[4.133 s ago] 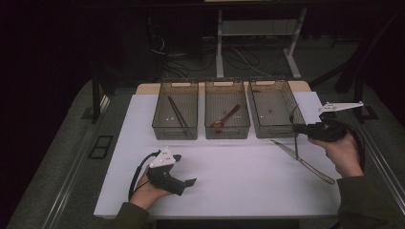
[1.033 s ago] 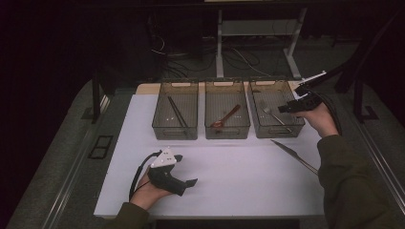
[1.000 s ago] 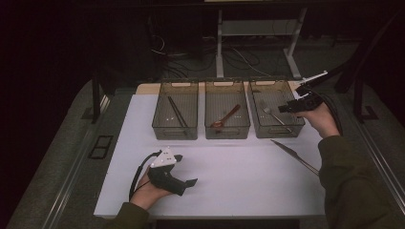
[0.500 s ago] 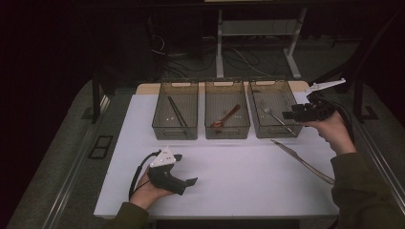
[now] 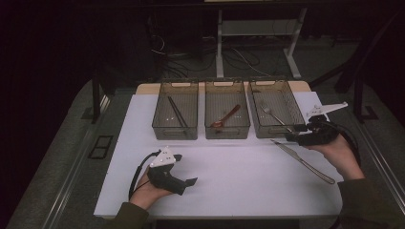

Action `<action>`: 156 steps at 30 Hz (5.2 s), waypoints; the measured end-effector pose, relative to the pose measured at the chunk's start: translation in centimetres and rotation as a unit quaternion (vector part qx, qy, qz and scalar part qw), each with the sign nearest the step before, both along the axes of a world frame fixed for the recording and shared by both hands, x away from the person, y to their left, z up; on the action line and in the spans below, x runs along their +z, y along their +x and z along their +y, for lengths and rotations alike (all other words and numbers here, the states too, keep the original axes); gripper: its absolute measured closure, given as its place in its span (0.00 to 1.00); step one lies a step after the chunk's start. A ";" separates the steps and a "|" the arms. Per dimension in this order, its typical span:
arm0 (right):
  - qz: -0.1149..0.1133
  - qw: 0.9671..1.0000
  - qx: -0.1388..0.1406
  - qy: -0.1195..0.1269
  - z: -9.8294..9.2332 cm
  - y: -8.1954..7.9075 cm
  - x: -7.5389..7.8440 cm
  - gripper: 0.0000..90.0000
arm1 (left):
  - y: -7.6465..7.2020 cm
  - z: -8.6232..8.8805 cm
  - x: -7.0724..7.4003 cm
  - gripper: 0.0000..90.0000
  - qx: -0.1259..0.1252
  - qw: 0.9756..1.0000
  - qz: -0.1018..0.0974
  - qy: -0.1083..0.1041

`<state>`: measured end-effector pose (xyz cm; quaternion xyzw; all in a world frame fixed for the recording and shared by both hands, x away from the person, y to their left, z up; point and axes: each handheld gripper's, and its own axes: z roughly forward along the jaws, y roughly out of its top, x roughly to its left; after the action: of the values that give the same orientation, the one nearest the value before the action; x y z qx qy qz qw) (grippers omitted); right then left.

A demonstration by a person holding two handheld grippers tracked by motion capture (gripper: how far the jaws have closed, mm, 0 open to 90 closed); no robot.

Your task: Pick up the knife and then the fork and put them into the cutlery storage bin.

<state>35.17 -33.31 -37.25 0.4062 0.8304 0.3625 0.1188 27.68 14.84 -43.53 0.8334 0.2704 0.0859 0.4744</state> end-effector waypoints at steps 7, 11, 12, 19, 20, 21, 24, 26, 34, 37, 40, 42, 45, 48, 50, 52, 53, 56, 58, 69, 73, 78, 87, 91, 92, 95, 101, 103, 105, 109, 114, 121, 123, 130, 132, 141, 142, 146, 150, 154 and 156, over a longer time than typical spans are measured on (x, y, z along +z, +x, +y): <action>0.017 1.000 0.002 -0.006 -0.8 -1.6 -1.4 0.47 | 0.0 0.0 0.0 0.00 0.000 1.000 -0.001 0.002; 0.031 0.999 0.005 -0.029 -1.3 -2.1 -1.9 0.49 | 0.0 0.1 0.0 0.00 -0.001 1.000 -0.003 0.004; 0.038 0.998 0.008 -0.039 -1.4 -2.2 -2.0 0.49 | 0.0 0.1 0.0 0.00 0.000 1.000 -0.003 0.004; 0.078 0.990 0.026 -0.119 -1.4 -2.6 -2.9 0.56 | 0.0 0.1 0.0 0.00 0.001 1.000 -0.003 0.004; 0.082 0.988 0.030 -0.126 -1.4 -2.6 -3.1 0.58 | 0.0 0.1 0.0 0.00 0.000 1.000 -0.003 0.004; 0.089 0.986 0.032 -0.134 -1.4 -2.5 -3.2 0.59 | 0.0 0.1 0.0 0.00 0.001 1.000 -0.003 0.004; 0.102 0.982 0.033 -0.153 -1.4 -2.5 -3.5 0.63 | 0.0 0.1 0.0 0.00 0.000 1.000 -0.002 0.004; 0.111 0.980 0.031 -0.163 -1.5 -2.4 -3.8 0.66 | 0.0 0.0 0.0 0.00 -0.001 1.000 -0.002 0.003; 0.150 0.970 0.039 -0.189 -1.6 -2.1 -4.2 0.78 | 0.0 0.0 -0.1 0.00 -0.001 1.000 -0.002 0.004; 0.162 0.967 0.044 -0.193 -1.6 -1.8 -4.4 0.79 | 0.0 0.0 -0.1 0.00 -0.002 1.000 -0.001 0.004; 0.166 0.965 0.043 -0.197 -1.6 -1.5 -4.6 0.80 | 0.0 0.0 -0.1 0.00 -0.002 1.000 -0.001 0.003; 0.169 0.964 0.048 -0.199 -1.6 -1.3 -4.7 0.81 | 0.0 0.0 -0.1 0.00 -0.002 1.000 0.000 0.004; 0.179 0.961 0.050 -0.206 -1.3 -1.1 -4.8 0.82 | 0.0 0.0 -0.1 0.00 -0.003 1.000 0.000 0.003; 0.185 0.958 0.053 -0.213 -1.1 -0.9 -4.8 0.83 | 0.0 0.0 -0.1 0.00 -0.003 1.000 0.000 0.004; 0.189 0.956 0.054 -0.218 -0.9 -0.8 -4.9 0.83 | 0.0 -0.1 -0.2 0.00 -0.005 1.000 0.001 0.005; 0.194 0.953 0.053 -0.226 -0.7 -0.6 -4.9 0.83 | 0.0 -0.1 -0.2 0.00 -0.006 1.000 0.001 0.007; 0.198 0.952 0.051 -0.228 -0.6 -0.6 -4.9 0.83 | 0.0 -0.1 -0.2 0.00 -0.006 1.000 0.001 0.007; 0.205 0.948 0.054 -0.237 -0.3 -0.3 -4.9 0.85 | 0.0 -0.1 -0.2 0.00 -0.007 1.000 0.001 0.007; 0.208 0.946 0.052 -0.243 -0.1 -0.3 -4.8 0.86 | 0.0 -0.1 -0.2 0.00 -0.006 1.000 0.000 0.007; 0.205 0.949 0.054 -0.234 -0.4 -0.5 -4.7 0.88 | 0.0 -0.1 -0.1 0.03 -0.006 1.000 -0.001 0.006; 0.197 0.955 0.053 -0.215 -0.7 -0.7 -4.1 0.87 | 0.0 0.0 -0.1 0.03 -0.004 1.000 0.001 0.001; 0.174 0.965 0.053 -0.188 -1.1 -1.1 -3.2 0.88 | 0.0 0.1 0.0 0.01 -0.003 1.000 0.000 -0.001; 0.132 0.982 0.054 -0.122 -1.8 -1.6 -1.5 0.88 | 0.1 0.1 0.0 0.00 -0.002 1.000 0.002 -0.005; 0.111 0.989 0.046 -0.088 -2.2 -1.7 -0.9 0.88 | 0.1 0.2 0.1 0.00 0.000 1.000 0.000 -0.009; 0.106 0.990 0.042 -0.080 -2.3 -1.7 -0.8 0.88 | 0.1 0.2 0.1 0.00 0.002 1.000 0.000 -0.011; 0.090 0.994 0.028 -0.056 -2.7 -1.7 -0.4 0.88 | 0.1 0.2 0.1 0.00 0.002 1.000 0.000 -0.011; 0.059 0.998 0.001 -0.026 -3.2 -1.8 0.0 0.88 | 0.1 0.3 0.1 0.00 0.001 1.000 -0.002 -0.009; 0.050 0.999 -0.005 -0.016 -3.3 -1.8 0.1 0.88 | 0.0 0.3 0.1 0.00 0.000 1.000 -0.001 -0.010; 0.041 0.999 -0.009 -0.007 -3.4 -1.8 0.1 0.88 | 0.1 0.2 0.1 0.00 0.001 1.000 -0.001 -0.011; 0.024 0.999 -0.017 0.021 -3.6 -1.9 0.4 0.88 | 0.0 0.2 0.1 0.00 0.000 1.000 -0.002 -0.010; 0.000 0.998 -0.025 0.049 -3.8 -1.9 0.5 0.88 | 0.1 0.3 0.1 0.00 0.000 1.000 -0.003 -0.010; -0.024 0.997 -0.034 0.067 -3.8 -1.7 1.2 0.88 | 0.1 0.2 0.1 0.00 0.001 1.000 -0.002 -0.012; -0.031 0.997 -0.037 0.067 -3.8 -1.5 1.5 0.88 | 0.1 0.2 0.1 0.00 0.001 1.000 -0.002 -0.010; -0.052 0.994 -0.047 0.078 -3.1 -0.6 2.8 0.88 | 0.1 0.3 0.1 0.00 0.003 1.000 -0.003 -0.016; -0.061 0.994 -0.053 0.076 -3.0 -0.3 3.2 0.88 | 0.1 0.3 0.2 0.00 0.006 1.000 -0.002 -0.018; -0.082 0.990 -0.076 0.090 -2.8 2.1 6.0 0.88 | 0.1 0.4 0.3 0.00 0.009 1.000 -0.006 -0.025; -0.085 0.989 -0.078 0.090 -2.8 2.5 6.1 0.88 | 0.1 0.4 0.3 0.00 0.010 1.000 -0.006 -0.026; -0.087 0.988 -0.088 0.090 -2.5 4.0 6.4 0.88 | 0.2 0.4 0.2 0.00 0.008 1.000 -0.007 -0.026; -0.088 0.989 -0.094 0.078 -1.9 5.4 6.4 0.88 | 0.2 0.5 0.2 0.00 0.005 1.000 -0.009 -0.025; -0.088 0.988 -0.097 0.081 -1.6 6.7 6.1 0.88 | 0.3 0.5 0.1 0.00 0.003 0.999 -0.011 -0.031; -0.085 0.988 -0.099 0.078 -1.4 7.2 5.6 0.88 | 0.4 0.6 0.1 0.00 0.000 1.000 -0.010 -0.027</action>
<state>42.39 -34.72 -31.60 0.4618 0.7421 0.4461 0.1924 28.04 15.40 -43.45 0.8191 0.2684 0.0868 0.4995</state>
